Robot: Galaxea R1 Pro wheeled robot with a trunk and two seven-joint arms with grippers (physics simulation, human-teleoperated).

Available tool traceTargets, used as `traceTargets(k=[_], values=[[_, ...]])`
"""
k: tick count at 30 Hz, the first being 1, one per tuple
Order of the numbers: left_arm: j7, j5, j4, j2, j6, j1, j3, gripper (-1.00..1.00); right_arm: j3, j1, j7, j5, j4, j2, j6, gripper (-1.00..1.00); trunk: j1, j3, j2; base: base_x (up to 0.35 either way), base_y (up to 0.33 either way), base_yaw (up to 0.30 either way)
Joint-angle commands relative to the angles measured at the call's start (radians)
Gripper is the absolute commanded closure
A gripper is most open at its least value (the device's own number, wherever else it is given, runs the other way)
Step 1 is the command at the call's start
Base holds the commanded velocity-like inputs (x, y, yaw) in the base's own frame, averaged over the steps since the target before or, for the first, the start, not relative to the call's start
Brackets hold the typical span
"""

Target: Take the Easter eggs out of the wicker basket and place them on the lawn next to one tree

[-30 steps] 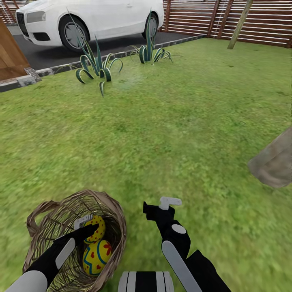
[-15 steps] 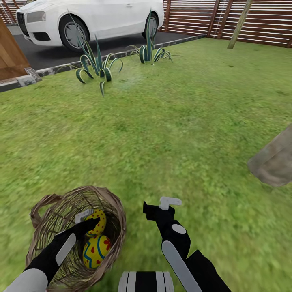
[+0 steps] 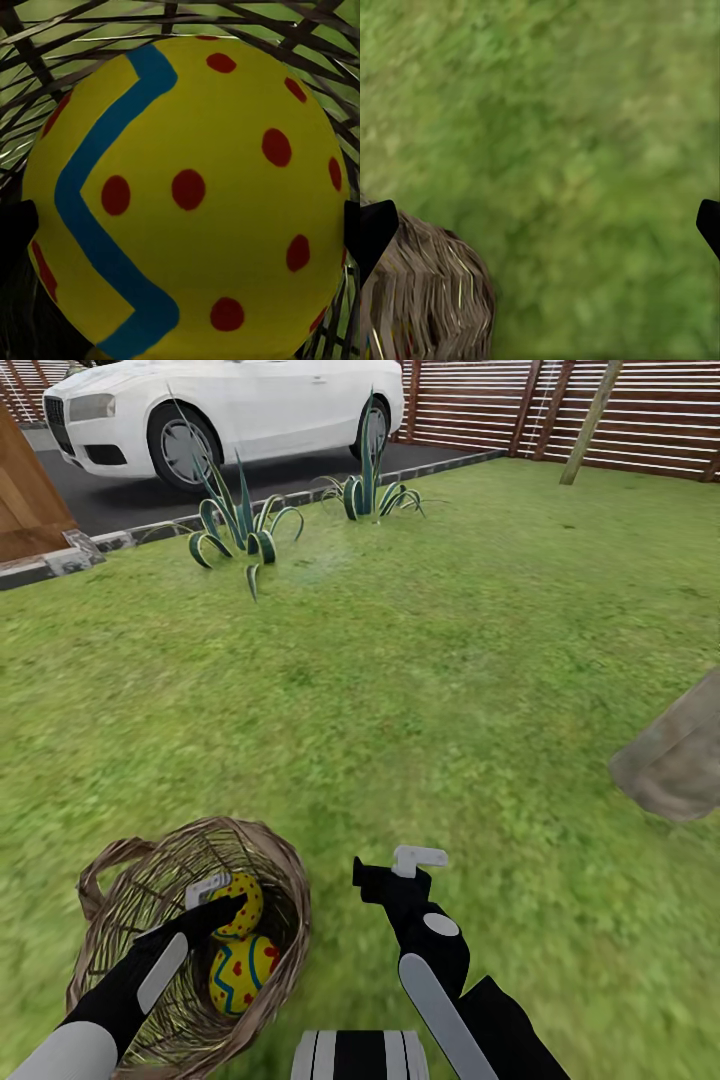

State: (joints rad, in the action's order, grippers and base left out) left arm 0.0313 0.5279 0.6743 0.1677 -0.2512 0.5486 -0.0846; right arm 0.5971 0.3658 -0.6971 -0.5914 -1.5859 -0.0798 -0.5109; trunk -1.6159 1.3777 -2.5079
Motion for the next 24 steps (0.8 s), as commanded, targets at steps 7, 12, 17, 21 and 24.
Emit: traceTargets(k=[7,12,17,21,24], values=[[-0.001,0.005,0.038,0.003,-0.005,-0.005,-0.003,1.0,0.001,0.001,-0.008,-0.007,-0.001,0.0,-0.003,-1.0,0.001,-0.003,0.0,0.0,0.0,0.0],[-0.001,0.005,0.039,0.003,-0.004,-0.006,-0.002,1.0,0.001,0.001,-0.008,-0.007,-0.001,0.0,-0.003,-1.0,0.001,-0.003,0.0,-0.012,0.0,0.0],[-0.002,0.006,0.04,0.003,-0.004,-0.006,-0.001,1.0,0.001,0.001,-0.008,-0.007,-0.001,0.0,-0.003,-1.0,0.001,-0.003,0.0,-0.108,0.0,0.0],[-0.002,0.006,0.041,0.006,-0.004,-0.005,-0.001,1.0,0.001,0.001,-0.008,-0.007,-0.001,0.0,-0.003,-1.0,0.001,-0.003,0.0,-0.077,0.0,0.0],[-0.001,0.007,0.043,0.007,-0.003,-0.005,-0.001,1.0,0.001,0.001,-0.008,-0.007,-0.001,0.0,-0.003,-1.0,0.001,-0.003,0.0,-0.011,0.0,0.0]])
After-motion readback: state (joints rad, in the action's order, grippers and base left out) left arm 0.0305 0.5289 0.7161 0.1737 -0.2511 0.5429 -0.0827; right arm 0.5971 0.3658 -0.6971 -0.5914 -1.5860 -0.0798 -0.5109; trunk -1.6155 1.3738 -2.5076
